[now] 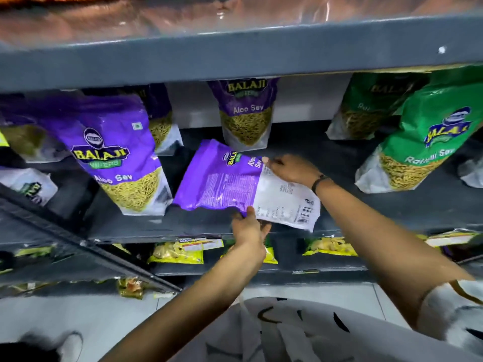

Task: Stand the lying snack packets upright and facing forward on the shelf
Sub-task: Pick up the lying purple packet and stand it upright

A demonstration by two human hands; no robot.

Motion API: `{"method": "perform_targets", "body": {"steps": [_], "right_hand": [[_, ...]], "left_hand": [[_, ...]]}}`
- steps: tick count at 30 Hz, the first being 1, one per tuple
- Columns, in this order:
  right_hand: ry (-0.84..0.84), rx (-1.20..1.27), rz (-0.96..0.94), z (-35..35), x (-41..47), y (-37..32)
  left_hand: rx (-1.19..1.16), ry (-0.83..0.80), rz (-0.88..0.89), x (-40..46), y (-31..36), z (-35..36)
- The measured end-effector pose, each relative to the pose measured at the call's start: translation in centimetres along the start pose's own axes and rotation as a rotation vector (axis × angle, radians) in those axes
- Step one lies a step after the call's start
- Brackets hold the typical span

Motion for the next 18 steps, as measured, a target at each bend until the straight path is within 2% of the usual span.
{"method": "perform_targets", "body": {"steps": [5, 8, 11, 14, 18], "right_hand": [[0.307, 0.417, 0.075, -2.0, -2.3, 1.8], [0.521, 0.635, 0.068, -2.9, -3.6, 1.6], [0.647, 0.793, 0.009, -3.4, -4.5, 0.8], [0.703, 0.844, -0.038, -2.7, -5.4, 0.2], [0.682, 0.842, -0.038, -0.5, -5.9, 0.1]], "left_hand": [[0.150, 0.018, 0.266, 0.4, 4.9, 0.9], [0.262, 0.052, 0.543, 0.1, 9.3, 1.3], [0.395, 0.033, 0.784, -0.5, 13.5, 2.8], [0.430, -0.078, 0.872, 0.4, 15.8, 4.2], [0.470, -0.181, 0.863, 2.9, 15.4, 3.9]]}}
Point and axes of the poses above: each hand's wrist, its own x-axis towards the middle knuckle, its own z-axis out of the palm, y = z × x, the point moved 10 cm from there along x, towards the middle knuckle, and after that the axes turned 7 degrees about -z, right-handed, at the moved point
